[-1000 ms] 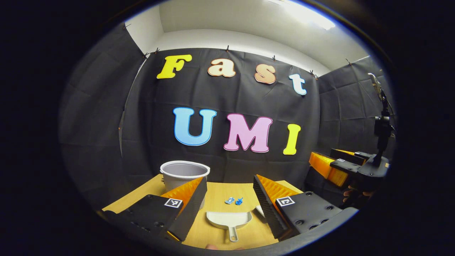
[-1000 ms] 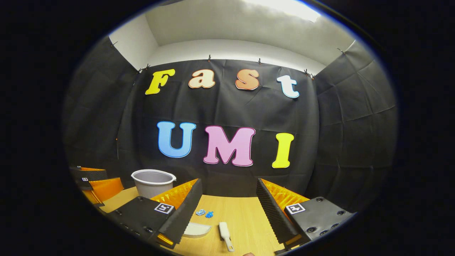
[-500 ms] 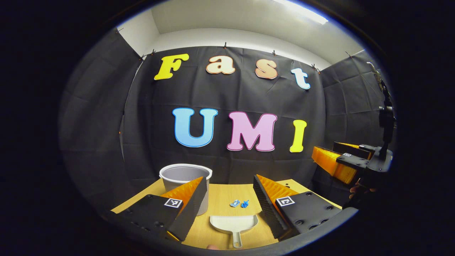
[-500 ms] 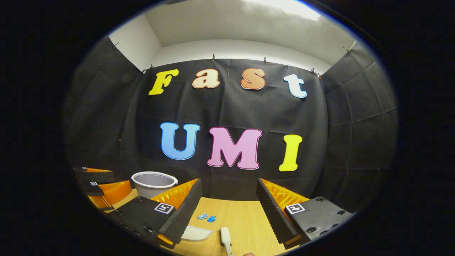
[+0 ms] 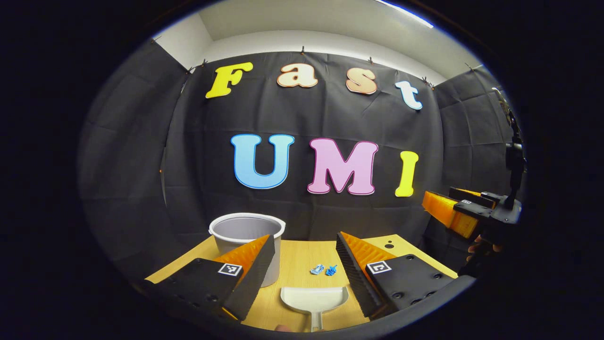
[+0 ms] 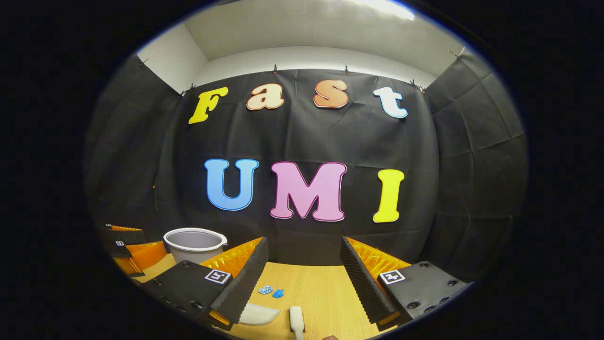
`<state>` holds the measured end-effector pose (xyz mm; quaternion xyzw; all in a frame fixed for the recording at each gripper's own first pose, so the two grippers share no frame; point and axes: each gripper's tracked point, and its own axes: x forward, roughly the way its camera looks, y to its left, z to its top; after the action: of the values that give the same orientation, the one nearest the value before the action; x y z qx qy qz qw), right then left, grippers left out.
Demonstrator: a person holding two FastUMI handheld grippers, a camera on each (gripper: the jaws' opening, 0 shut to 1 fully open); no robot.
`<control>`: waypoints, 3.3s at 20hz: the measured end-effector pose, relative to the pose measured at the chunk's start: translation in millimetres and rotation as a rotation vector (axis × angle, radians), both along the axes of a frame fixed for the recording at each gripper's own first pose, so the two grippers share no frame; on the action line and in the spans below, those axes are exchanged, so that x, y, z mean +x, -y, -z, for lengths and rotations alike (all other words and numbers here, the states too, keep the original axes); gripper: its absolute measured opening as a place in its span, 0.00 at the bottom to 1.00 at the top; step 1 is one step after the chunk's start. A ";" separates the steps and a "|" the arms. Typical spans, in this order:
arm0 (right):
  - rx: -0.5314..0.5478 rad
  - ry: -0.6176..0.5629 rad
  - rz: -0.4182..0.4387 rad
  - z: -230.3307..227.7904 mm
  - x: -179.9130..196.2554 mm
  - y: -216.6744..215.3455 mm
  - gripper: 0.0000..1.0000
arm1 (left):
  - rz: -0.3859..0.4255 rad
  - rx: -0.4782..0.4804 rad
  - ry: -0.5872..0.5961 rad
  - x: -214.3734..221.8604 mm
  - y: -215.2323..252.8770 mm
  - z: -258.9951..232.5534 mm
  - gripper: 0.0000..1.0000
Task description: Pick up the small broom and dustpan from the desktop, sweep the trash into the dustpan with the broom, and then empty the trash into the garbage bin.
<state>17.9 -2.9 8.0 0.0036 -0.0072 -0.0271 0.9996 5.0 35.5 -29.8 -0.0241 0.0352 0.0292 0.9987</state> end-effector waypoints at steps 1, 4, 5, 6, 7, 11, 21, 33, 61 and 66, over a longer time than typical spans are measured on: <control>0.002 -0.004 -0.002 2.8 4.5 1.1 0.98 | 0.005 -0.003 -0.029 5.8 2.4 7.8 0.78; 0.009 -0.017 -0.009 12.0 14.6 5.1 0.94 | 0.010 0.004 -0.116 23.5 7.5 34.6 0.78; 0.010 -0.021 -0.011 14.8 17.6 8.2 0.98 | 0.012 0.009 -0.142 27.5 10.4 45.9 0.78; 0.010 -0.024 -0.011 18.1 20.4 10.9 0.98 | 0.023 0.013 -0.169 34.2 15.1 56.9 0.78; 0.008 -0.027 -0.011 21.5 23.3 13.6 0.98 | 0.035 0.014 -0.206 41.4 19.5 72.5 0.78; 0.014 -0.061 -0.013 40.0 33.1 26.3 0.98 | 0.072 -0.009 -0.508 48.2 37.2 164.2 0.78; 0.045 -0.180 -0.007 98.4 44.8 62.9 0.98 | 0.050 -0.048 -0.950 29.2 39.2 285.9 0.81; 0.084 -0.321 -0.020 155.6 46.6 72.3 0.98 | 0.067 0.002 -1.330 35.3 38.9 337.1 0.81; 0.116 -1.442 -0.133 418.0 -37.2 14.7 0.98 | 0.124 -0.139 -1.291 6.2 30.4 349.1 0.31; 0.141 -1.489 -0.150 423.8 -36.9 7.5 0.72 | 0.125 -0.127 -1.299 6.5 30.0 348.9 0.31</control>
<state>-19.0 -10.4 -415.8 0.0488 0.6729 0.0456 0.7367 11.5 5.4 -378.7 -0.0585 0.6343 -0.0223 0.7706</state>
